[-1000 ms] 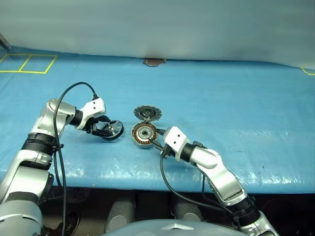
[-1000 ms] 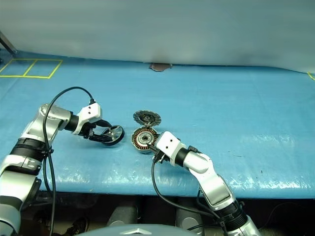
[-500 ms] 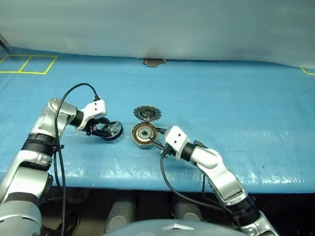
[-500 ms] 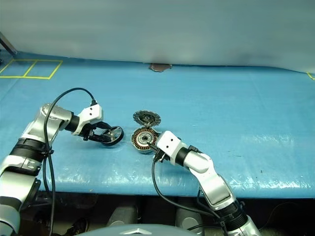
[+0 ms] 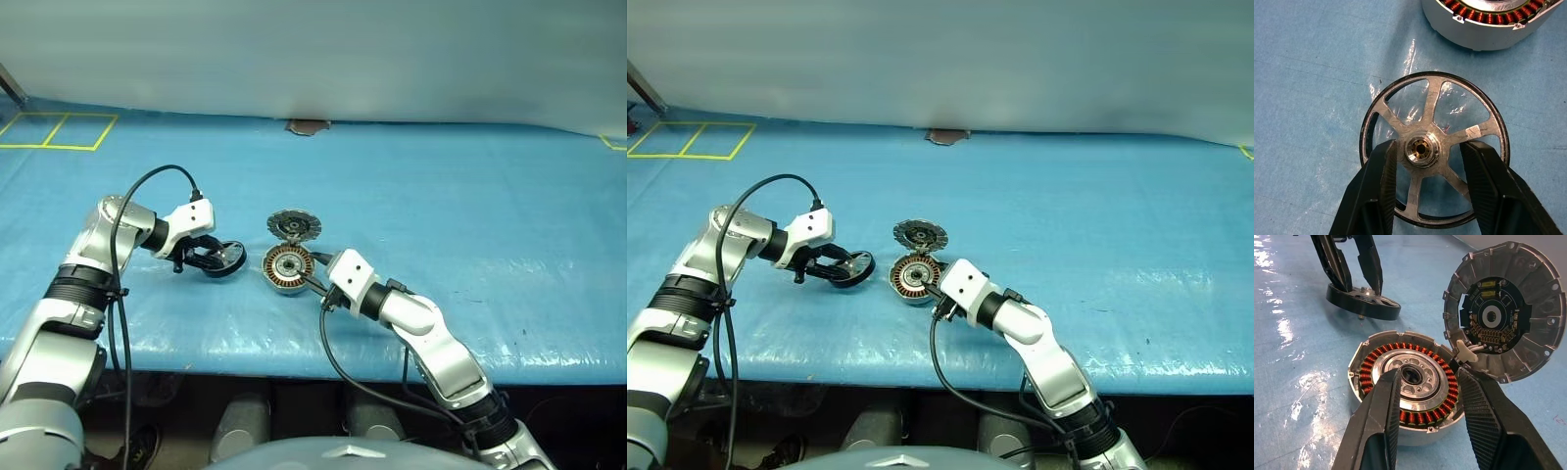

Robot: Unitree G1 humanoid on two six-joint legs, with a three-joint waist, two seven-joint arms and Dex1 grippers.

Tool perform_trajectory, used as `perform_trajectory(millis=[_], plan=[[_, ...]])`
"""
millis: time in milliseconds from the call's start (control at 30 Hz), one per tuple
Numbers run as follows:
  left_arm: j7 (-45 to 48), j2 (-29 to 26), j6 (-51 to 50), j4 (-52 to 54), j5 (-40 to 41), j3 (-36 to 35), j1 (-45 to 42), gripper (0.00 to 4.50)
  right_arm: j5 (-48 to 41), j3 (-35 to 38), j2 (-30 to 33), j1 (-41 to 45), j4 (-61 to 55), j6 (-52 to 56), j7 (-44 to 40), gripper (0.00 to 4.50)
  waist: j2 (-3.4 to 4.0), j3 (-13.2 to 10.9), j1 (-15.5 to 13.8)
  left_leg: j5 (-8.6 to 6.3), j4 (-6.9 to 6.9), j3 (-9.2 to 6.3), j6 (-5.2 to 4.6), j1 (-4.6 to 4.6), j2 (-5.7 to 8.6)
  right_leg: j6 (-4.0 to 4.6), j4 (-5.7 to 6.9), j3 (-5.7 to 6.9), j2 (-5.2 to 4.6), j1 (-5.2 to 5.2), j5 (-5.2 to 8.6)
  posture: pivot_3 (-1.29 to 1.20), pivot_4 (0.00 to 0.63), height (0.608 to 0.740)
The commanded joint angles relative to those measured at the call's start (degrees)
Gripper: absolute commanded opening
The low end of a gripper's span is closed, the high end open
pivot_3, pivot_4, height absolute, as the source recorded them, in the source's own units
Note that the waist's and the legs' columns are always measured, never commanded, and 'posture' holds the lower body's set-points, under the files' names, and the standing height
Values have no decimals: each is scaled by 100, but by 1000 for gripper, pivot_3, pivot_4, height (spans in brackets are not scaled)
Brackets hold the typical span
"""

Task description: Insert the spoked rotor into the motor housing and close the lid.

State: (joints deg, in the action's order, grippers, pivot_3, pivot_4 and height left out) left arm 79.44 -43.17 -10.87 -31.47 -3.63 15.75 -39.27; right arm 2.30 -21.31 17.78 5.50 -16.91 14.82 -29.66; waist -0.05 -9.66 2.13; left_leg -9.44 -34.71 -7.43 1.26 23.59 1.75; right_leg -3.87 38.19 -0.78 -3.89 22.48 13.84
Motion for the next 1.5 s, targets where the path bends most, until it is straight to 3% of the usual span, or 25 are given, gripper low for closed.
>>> perform_trajectory(millis=[33, 567, 1067, 1500], plan=[[-160, 4, 12, -244, 58, -161, 31, 2004, 15, 79, -14, 100, -121, -150, 19, 1961, 0, 0, -2, 0, 0, 0, 0, 1, -1, 0, 0, 1, 0, 1, 0, 0, 150, 740], [246, -25, -406, 249, 891, -632, 29, 2004, 62, 91, 13, 111, -84, -146, -37, 1961, -29, -18, 0, -1, 2, 0, 1, 31, 0, 0, -9, 2, 3, 21, -1, 0, 150, 740], [489, -261, -4, 1070, 941, -473, -111, 2004, -161, 366, 376, -64, -311, 14, -333, 1961, -41, -25, -1, -2, 11, 1, 2, 38, 0, 0, -19, 1, 3, 27, -2, 0, 150, 740], [739, 40, 140, 1408, 1025, -303, -271, 2004, -424, 590, 733, -345, -663, 239, -541, 1961, -46, -30, -3, -2, 9, 2, 2, 38, 0, 1, -19, 2, 3, 26, -1, 0, 150, 740]])
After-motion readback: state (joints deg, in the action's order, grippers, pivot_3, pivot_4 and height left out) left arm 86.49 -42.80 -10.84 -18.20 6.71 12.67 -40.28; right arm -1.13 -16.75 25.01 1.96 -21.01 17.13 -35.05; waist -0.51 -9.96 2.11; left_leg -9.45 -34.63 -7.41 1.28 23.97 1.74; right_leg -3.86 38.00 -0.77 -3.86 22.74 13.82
